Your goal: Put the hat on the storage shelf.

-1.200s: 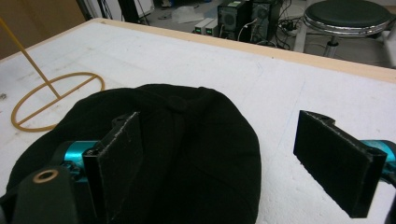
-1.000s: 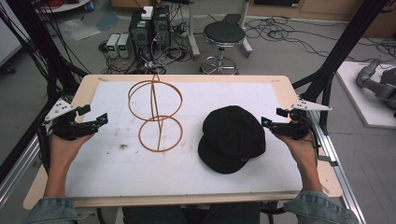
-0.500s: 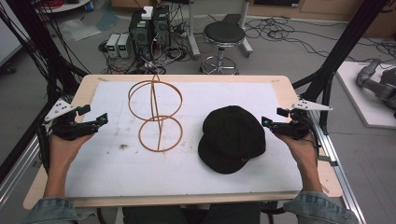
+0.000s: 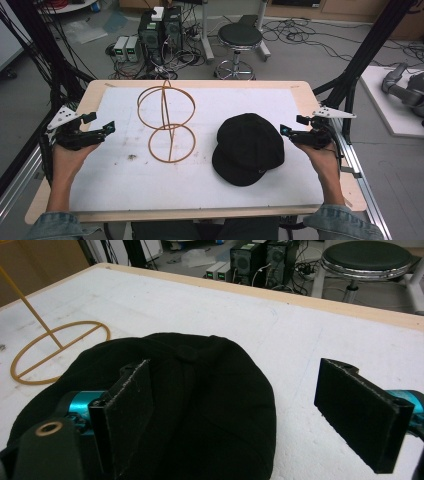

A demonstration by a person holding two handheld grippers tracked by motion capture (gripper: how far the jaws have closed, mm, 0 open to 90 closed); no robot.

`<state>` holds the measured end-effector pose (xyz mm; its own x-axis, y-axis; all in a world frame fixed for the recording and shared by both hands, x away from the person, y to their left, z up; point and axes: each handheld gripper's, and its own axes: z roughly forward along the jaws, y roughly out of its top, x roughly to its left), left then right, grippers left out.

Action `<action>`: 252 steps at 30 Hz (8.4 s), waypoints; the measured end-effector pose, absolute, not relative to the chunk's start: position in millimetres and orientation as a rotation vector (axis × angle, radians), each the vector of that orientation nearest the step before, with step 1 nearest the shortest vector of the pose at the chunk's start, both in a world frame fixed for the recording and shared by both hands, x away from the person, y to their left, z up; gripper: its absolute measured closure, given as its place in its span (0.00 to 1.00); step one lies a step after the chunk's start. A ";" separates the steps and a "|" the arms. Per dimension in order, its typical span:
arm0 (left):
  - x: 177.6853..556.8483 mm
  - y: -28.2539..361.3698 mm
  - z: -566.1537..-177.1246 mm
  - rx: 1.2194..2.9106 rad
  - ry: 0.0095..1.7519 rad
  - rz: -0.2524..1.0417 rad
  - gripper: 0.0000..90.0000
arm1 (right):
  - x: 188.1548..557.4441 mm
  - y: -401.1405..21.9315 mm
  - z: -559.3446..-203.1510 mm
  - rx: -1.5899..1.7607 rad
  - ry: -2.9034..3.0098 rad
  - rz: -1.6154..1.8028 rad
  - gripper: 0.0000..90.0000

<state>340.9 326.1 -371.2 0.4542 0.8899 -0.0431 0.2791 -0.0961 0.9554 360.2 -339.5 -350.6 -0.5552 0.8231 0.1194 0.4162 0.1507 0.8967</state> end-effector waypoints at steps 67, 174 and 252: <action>338.7 327.8 -376.0 1.640 1.048 0.716 0.22 | 390.6 -276.3 -392.3 1.199 2.201 1.297 0.21; 337.6 336.4 -370.0 1.600 1.039 0.731 0.22 | 353.7 -286.4 -295.2 1.074 1.848 1.546 0.91; 334.3 342.7 -365.2 1.579 1.038 0.746 0.22 | 340.0 -223.4 -167.4 0.634 1.894 1.861 0.91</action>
